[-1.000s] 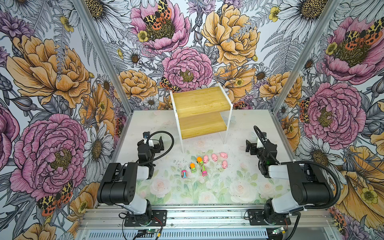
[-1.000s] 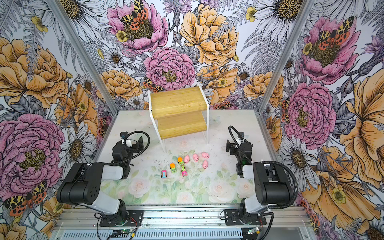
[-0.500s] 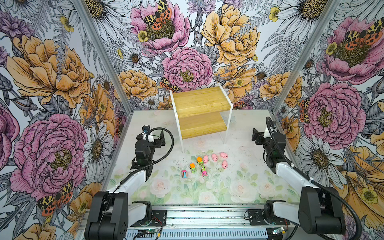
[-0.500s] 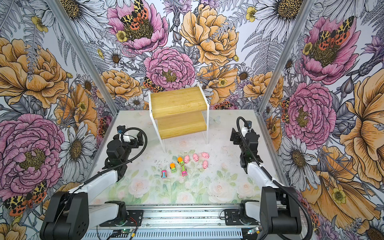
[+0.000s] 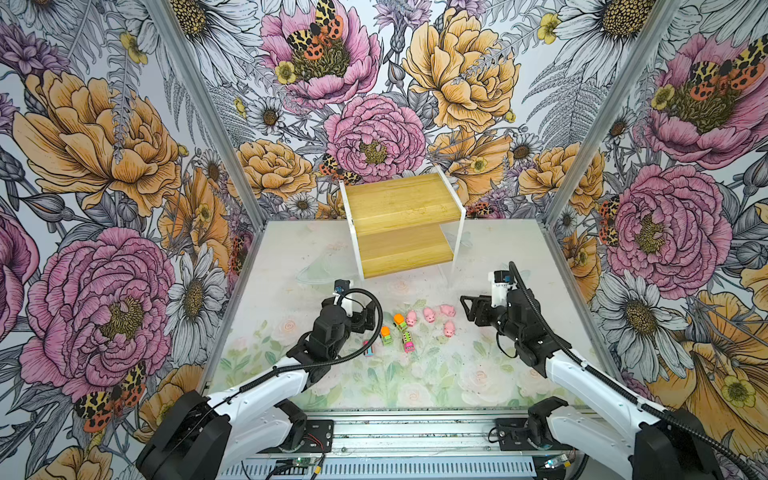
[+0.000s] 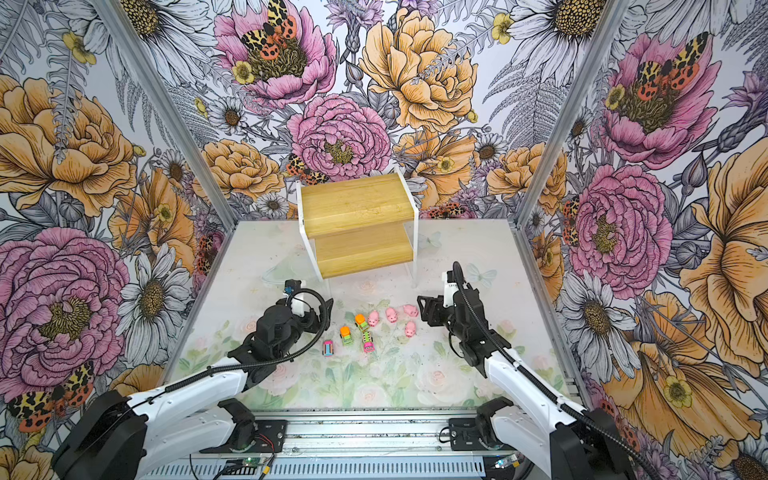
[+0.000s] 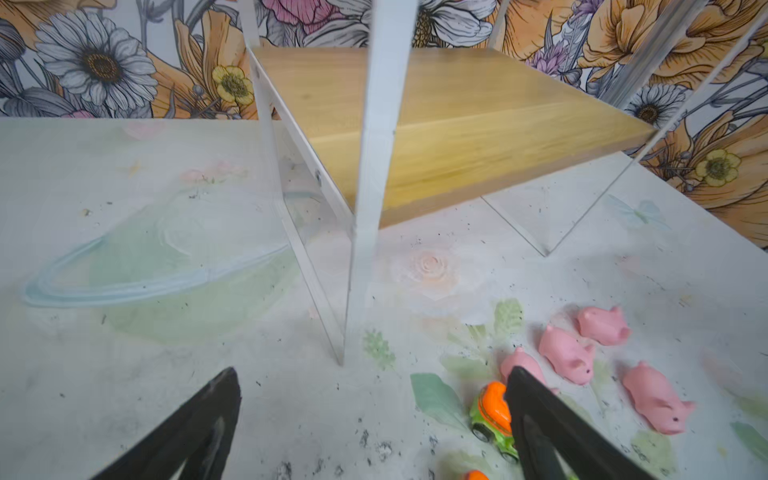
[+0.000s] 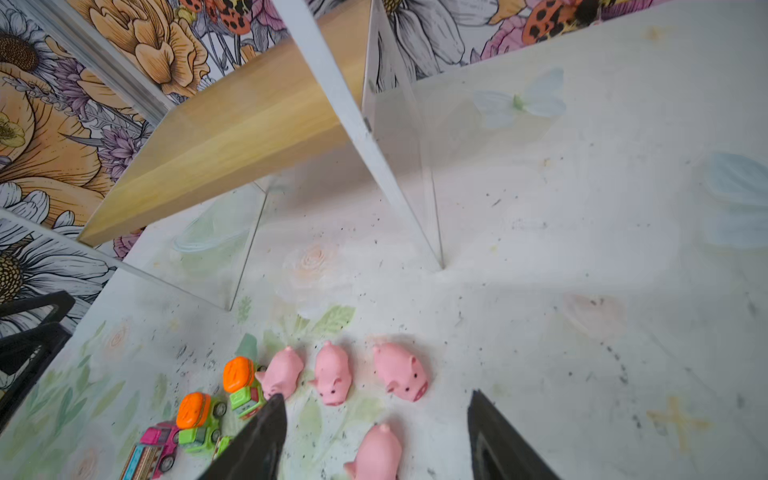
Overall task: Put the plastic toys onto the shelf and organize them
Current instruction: 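Move the right gripper over the pink pigs while the left gripper approaches the trucks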
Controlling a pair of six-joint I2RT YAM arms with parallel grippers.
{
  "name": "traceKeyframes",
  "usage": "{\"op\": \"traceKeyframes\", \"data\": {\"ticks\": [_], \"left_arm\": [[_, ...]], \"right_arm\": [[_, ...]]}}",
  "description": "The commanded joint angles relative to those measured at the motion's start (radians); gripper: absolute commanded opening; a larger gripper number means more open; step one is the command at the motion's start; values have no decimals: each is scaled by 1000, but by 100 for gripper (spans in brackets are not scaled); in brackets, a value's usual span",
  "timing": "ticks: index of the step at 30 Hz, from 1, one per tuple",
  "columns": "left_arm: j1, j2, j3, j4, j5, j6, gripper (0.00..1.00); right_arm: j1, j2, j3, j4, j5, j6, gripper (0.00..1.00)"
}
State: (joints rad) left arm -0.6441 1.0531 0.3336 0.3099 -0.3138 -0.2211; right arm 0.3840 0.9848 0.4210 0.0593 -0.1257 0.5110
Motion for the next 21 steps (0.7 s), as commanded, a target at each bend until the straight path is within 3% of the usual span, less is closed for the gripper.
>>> {"op": "traceKeyframes", "data": {"ticks": [1,9,12,21], "left_arm": [[-35,-26,-42,-12,-124,-85,99],[-39,-163,-110,-98,-168,-149,99],[-33,-208,-113,-168,-201,-156,99],[-10,-219,-147,-136,-213,-207,99]], "right_arm": [[68,-17,-46,-1,92,98,67],[224,107,-85,73,183,144,63],[238,146,-119,145,203,177,59],[242,289,-106,210,184,170,50]]}}
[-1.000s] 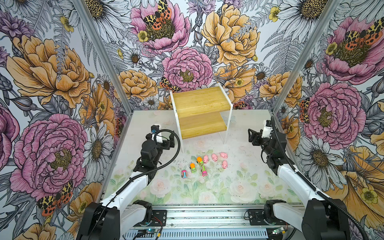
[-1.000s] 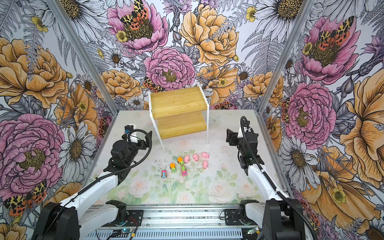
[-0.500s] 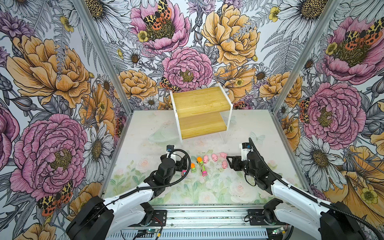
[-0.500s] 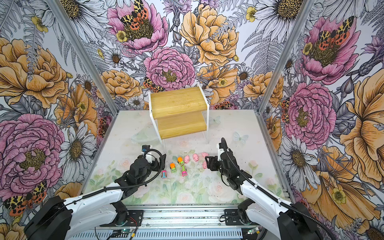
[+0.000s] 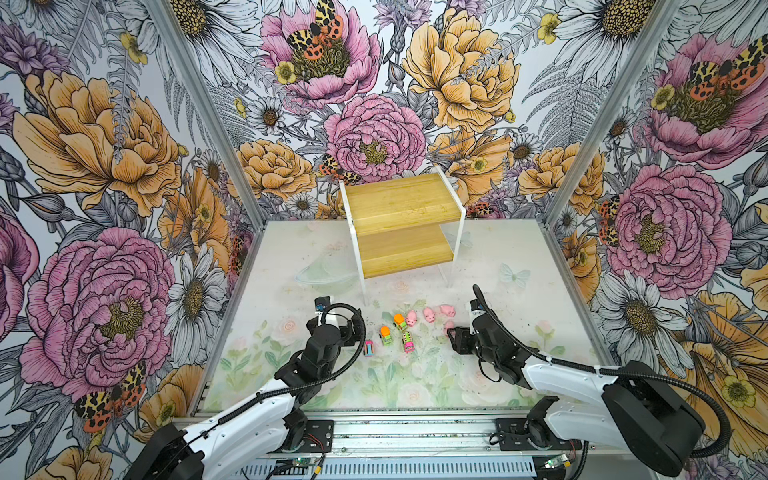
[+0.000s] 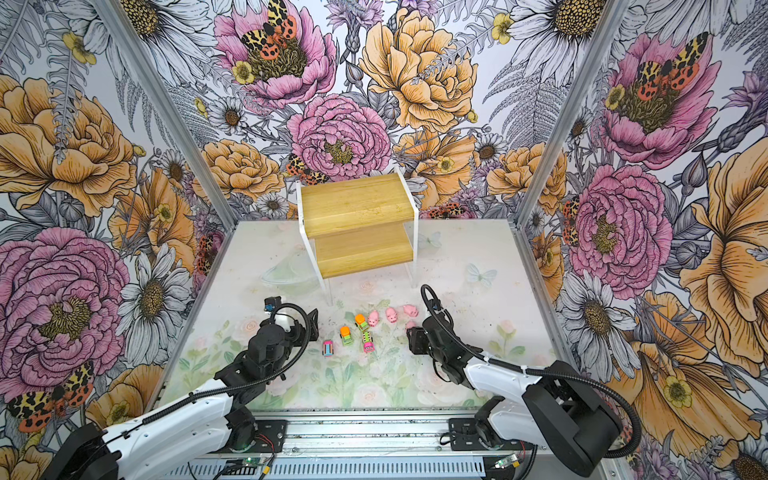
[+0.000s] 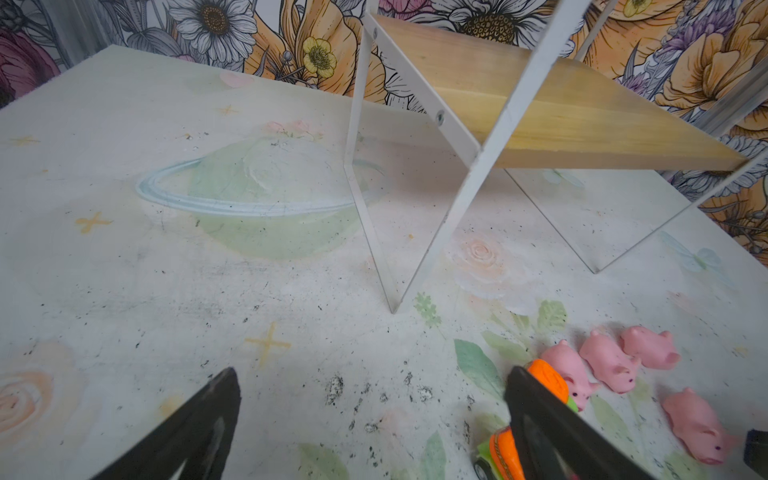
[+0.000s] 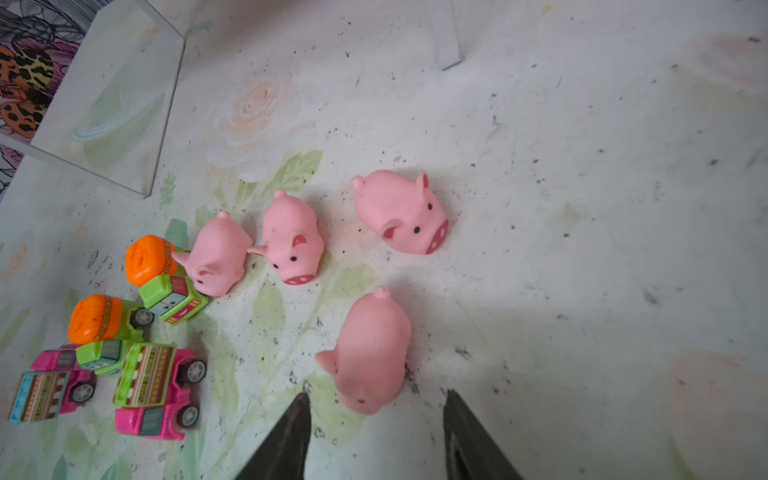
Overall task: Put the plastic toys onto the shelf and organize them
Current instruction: 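Move the right gripper over the pink pigs while the left gripper approaches the trucks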
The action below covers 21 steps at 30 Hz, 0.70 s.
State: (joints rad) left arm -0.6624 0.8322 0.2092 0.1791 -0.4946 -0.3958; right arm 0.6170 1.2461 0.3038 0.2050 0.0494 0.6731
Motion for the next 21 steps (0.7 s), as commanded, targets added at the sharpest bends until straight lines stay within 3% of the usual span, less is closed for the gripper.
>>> {"op": "traceKeyframes", "data": {"ticks": [1,15,21], "left_arm": [[10,10,-27,6,-33,-34,99],[10,161,-11,88,-25,-30,99],[12,211,8,104,-15,-19,99]], "right_arm": [[9,38,12,75,7,7,50],[10,151,66,112,-19,-12,45],[9,173,79,97,-14,-14,36]]}}
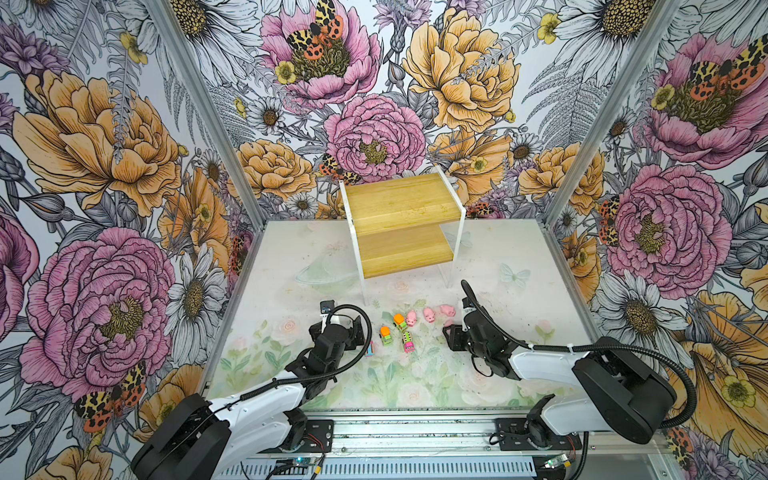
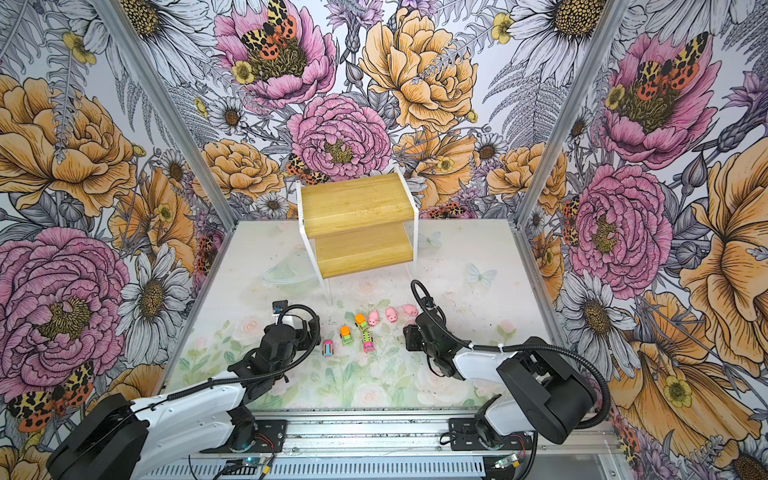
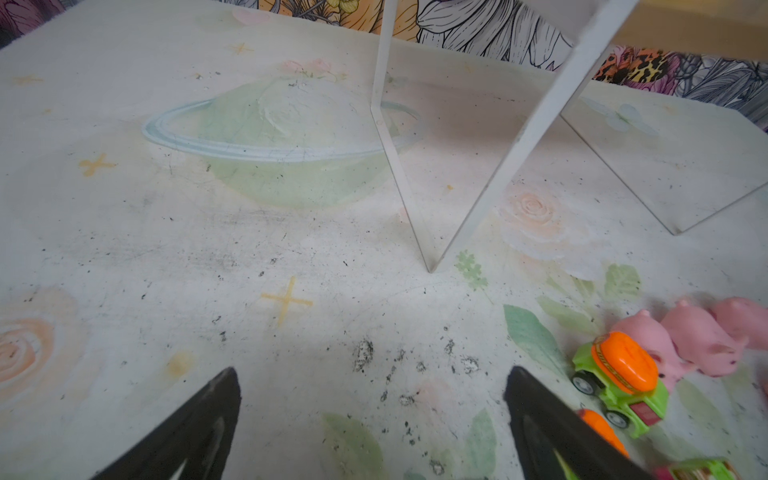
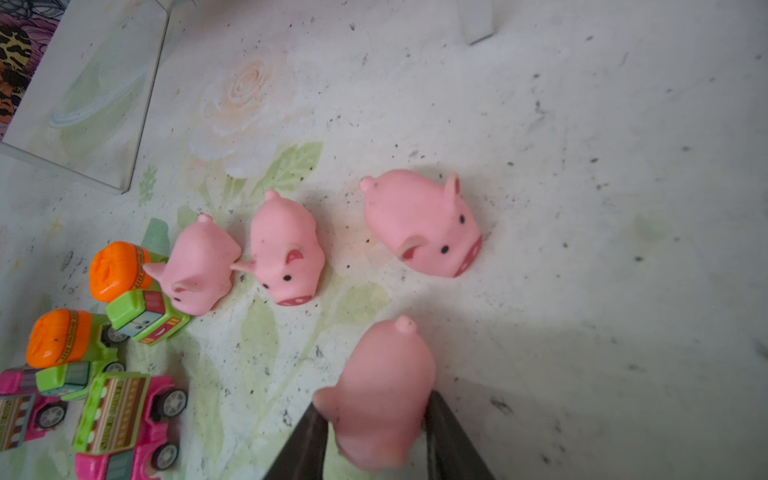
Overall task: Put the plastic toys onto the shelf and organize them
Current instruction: 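Move the right gripper over the pink pigs while the left gripper approaches the trucks, then close the right gripper on the pink pig nearest the robot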
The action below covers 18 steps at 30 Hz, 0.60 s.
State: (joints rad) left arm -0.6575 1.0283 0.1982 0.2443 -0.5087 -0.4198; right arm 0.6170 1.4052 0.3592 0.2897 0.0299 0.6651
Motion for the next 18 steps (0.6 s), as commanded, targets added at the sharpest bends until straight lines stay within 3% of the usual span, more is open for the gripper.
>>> {"op": "traceKeyframes", "data": {"ticks": [1,8,18], "left_arm": [[7,24,23,39,1,7,99],[6,68,43,47,15,10,99],[7,62,42,47,21,14,99]], "right_arm": [[9,16,26,7,8,-5,34],[8,12,29,-2,13,-14,26],[0,-36,18,-28,-17,-77,23]]}}
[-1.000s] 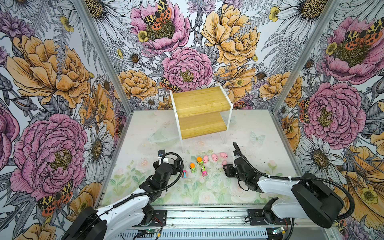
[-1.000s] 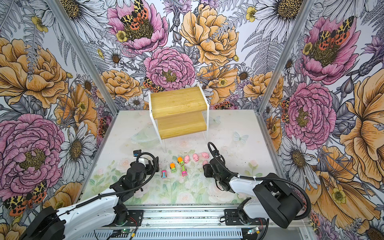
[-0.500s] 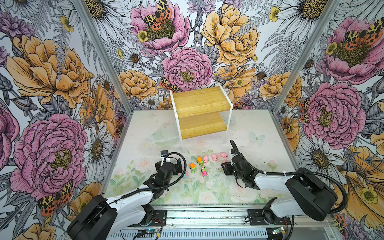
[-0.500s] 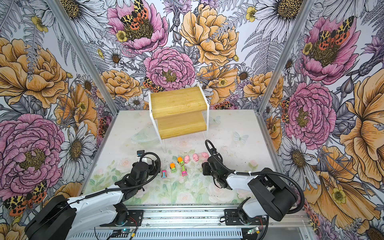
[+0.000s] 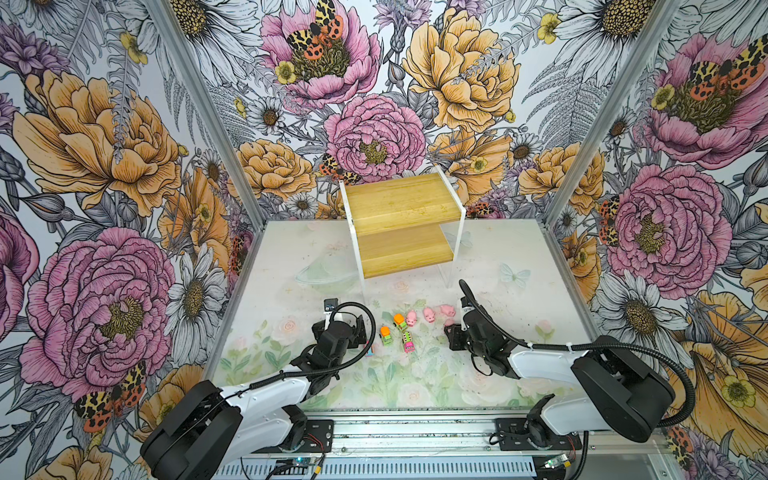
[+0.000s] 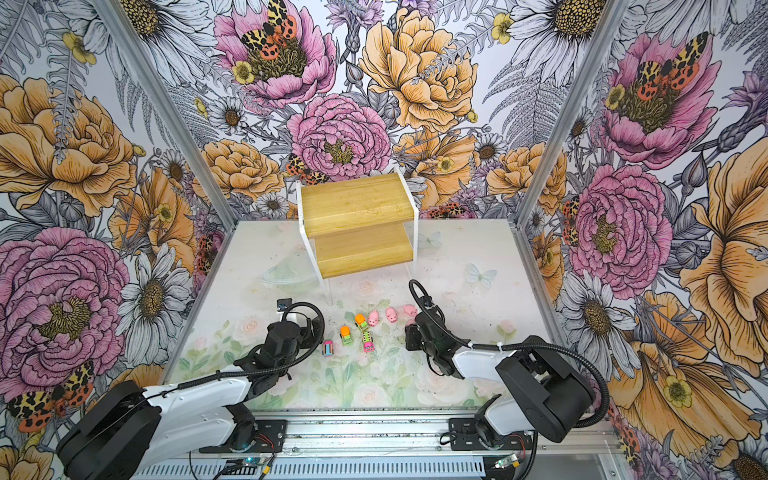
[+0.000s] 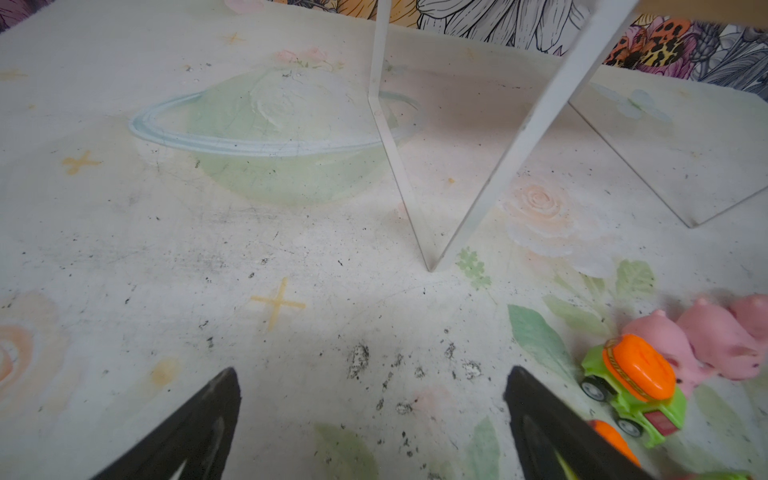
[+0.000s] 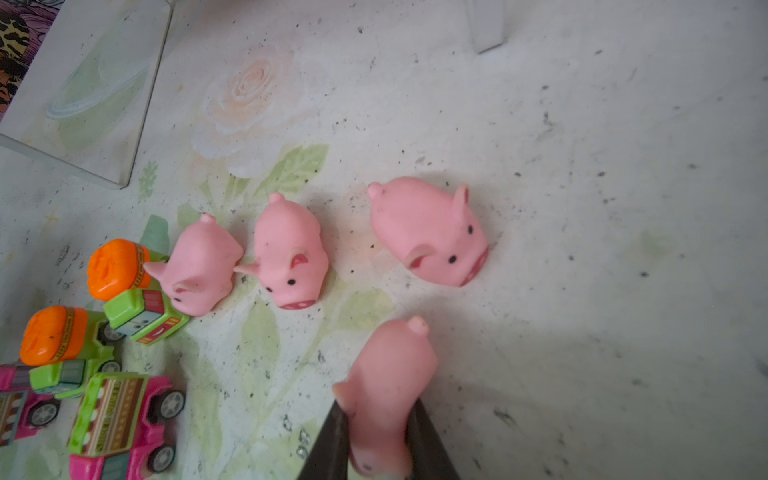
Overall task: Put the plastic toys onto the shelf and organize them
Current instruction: 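Close the right gripper on the pink pig nearest the robot, then carry the pig to the lower shelf and open the right gripper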
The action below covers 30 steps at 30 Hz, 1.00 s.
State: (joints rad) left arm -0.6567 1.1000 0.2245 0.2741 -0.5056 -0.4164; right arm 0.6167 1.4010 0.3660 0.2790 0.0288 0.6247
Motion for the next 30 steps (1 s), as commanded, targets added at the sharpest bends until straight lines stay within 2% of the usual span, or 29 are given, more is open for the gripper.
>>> {"op": "traceKeyframes", "data": {"ticks": [1,9,18,22,30], "left_arm": [[6,-13,15,16,17,11,99],[10,-20,22,-1,22,13,99],[11,-92,26,-59,17,13,99],[17,-127,15,-76,11,11,99],[39,-184,3,-104,24,1,99]], "right_arm": [[-1,-43,10,-21,-23,-45,23],[-12,-153,42,-113,-107,-125,23],[-66,-263,240,-300,-214,-256,23],[-100,-234,342,-301,-255,-305,23],[-125,-78,530,-274,-282,-394,22]]}}
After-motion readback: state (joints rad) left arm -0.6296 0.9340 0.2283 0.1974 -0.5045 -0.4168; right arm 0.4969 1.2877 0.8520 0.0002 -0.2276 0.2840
